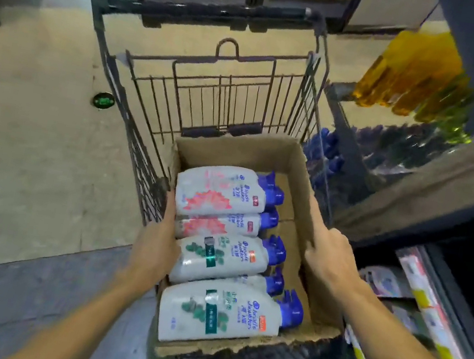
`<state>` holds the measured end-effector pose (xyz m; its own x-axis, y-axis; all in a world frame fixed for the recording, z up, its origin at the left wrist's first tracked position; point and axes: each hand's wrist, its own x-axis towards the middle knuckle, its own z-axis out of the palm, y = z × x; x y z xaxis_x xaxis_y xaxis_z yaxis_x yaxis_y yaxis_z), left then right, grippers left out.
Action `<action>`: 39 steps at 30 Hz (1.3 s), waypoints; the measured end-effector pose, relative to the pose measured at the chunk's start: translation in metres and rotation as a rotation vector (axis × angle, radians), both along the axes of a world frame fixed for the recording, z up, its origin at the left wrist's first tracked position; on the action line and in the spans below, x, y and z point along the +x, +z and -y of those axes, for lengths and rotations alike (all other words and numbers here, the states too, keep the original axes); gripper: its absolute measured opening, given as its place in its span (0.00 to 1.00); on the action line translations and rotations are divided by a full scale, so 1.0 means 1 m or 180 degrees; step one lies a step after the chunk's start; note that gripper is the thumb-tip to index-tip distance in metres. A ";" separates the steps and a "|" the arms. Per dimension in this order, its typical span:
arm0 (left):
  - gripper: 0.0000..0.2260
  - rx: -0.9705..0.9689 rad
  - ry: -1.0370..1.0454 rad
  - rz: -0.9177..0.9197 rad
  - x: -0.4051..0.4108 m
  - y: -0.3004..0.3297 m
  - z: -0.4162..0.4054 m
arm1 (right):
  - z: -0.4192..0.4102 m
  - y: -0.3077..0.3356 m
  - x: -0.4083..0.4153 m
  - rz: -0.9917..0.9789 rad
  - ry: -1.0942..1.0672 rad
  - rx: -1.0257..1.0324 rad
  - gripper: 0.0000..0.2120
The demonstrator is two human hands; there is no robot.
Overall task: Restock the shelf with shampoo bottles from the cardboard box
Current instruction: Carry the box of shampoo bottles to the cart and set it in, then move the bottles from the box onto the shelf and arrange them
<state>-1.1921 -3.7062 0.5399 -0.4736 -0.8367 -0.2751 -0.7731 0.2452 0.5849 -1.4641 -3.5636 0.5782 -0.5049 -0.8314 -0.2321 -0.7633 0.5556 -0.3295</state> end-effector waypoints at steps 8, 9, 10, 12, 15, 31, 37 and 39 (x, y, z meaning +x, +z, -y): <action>0.43 0.0109 0.0521 0.0742 -0.029 -0.071 -0.012 | 0.022 -0.094 -0.026 -0.0049 0.0273 0.0177 0.48; 0.43 0.0130 0.0618 0.0751 -0.033 -0.081 -0.013 | 0.023 -0.106 -0.029 -0.0039 0.0270 0.0186 0.49; 0.42 0.0173 0.0733 0.0741 -0.036 -0.091 -0.014 | 0.023 -0.119 -0.032 -0.0068 0.0265 0.0209 0.50; 0.42 0.0292 0.0910 0.0690 -0.041 -0.112 -0.016 | 0.020 -0.143 -0.037 -0.0077 0.0268 0.0304 0.50; 0.43 0.0259 0.1058 0.0707 -0.049 -0.139 -0.022 | 0.018 -0.179 -0.040 0.0052 0.0229 0.0383 0.49; 0.43 0.0527 0.1080 0.1480 -0.063 -0.210 -0.045 | 0.005 -0.274 -0.022 0.0100 -0.0150 0.0204 0.47; 0.33 -0.0092 0.0253 0.1517 -0.090 -0.169 0.008 | 0.027 -0.239 0.019 0.0422 -0.1007 0.0009 0.29; 0.25 -0.0377 0.0009 0.1611 -0.099 -0.153 0.042 | 0.032 -0.224 0.043 0.0778 -0.1493 -0.0370 0.20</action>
<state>-1.2915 -3.7487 0.3871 -0.3033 -0.8770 -0.3726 -0.9528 0.2845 0.1059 -1.4213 -3.5956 0.3538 -0.7709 -0.5569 -0.3092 -0.3355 0.7676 -0.5461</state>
